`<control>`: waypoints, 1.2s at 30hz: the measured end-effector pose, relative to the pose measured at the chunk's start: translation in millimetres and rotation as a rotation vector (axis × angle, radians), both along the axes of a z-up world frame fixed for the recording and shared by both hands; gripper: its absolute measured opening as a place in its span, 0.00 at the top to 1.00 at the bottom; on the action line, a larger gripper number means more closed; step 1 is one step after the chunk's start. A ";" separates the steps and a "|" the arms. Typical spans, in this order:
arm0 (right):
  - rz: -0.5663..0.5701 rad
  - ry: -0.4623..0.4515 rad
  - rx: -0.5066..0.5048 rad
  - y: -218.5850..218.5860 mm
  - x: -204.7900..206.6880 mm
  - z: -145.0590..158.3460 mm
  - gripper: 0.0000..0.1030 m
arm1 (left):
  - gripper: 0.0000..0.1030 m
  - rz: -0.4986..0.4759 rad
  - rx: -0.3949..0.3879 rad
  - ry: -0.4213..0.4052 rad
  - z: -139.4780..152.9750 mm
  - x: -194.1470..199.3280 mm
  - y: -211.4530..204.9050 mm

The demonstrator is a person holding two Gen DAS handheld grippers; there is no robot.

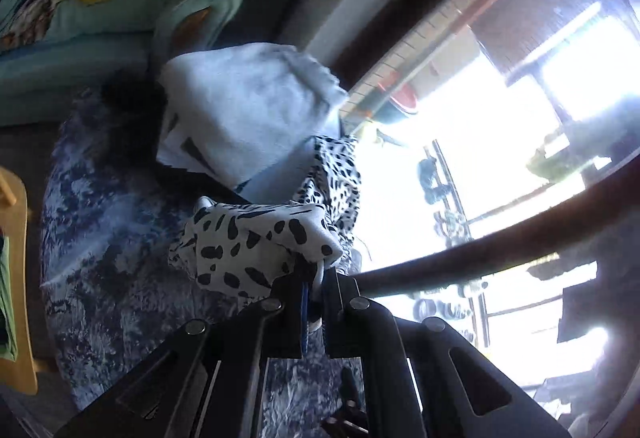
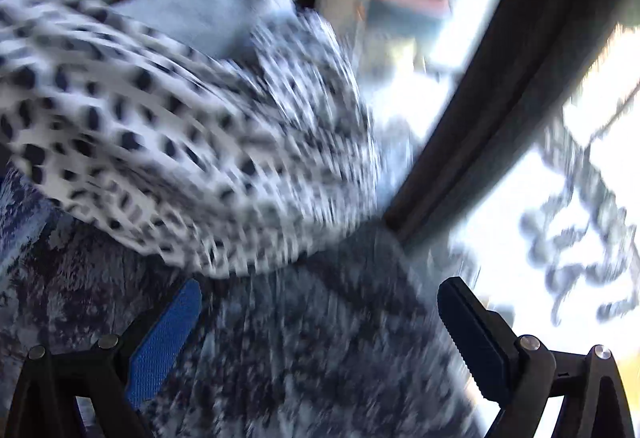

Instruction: Fold clothes

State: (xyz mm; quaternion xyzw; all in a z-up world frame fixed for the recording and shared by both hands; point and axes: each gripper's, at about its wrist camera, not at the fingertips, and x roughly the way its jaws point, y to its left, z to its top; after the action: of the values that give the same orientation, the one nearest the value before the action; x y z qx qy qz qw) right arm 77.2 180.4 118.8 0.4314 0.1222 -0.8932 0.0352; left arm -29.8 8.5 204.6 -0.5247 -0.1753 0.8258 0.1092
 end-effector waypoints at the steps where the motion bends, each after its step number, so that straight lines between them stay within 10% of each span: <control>1: 0.047 0.050 0.033 -10.7 1.3 4.9 0.04 | 0.96 -0.028 -0.004 0.007 6.3 1.9 2.5; 6: 0.258 0.209 0.126 -52.0 -2.7 11.0 0.04 | 0.96 -0.114 -0.001 0.050 35.1 7.2 9.9; 15: 0.498 0.067 0.280 -76.3 -35.5 -103.6 0.07 | 0.96 -0.136 -0.056 0.055 38.8 0.5 9.8; 26: 0.572 -0.140 0.367 -75.8 -96.7 -161.3 0.98 | 0.96 -0.070 -0.079 0.027 21.7 -11.5 4.1; 36: 0.445 -0.086 0.406 -36.4 -93.3 -87.0 0.99 | 0.96 -0.026 -0.134 0.046 38.5 -7.5 -21.9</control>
State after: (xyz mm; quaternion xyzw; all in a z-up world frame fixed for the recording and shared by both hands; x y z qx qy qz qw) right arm -16.1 144.1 31.8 0.4295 0.3880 -0.8019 0.1484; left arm -37.2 -13.4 243.1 -0.5139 -0.1101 0.8461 0.0885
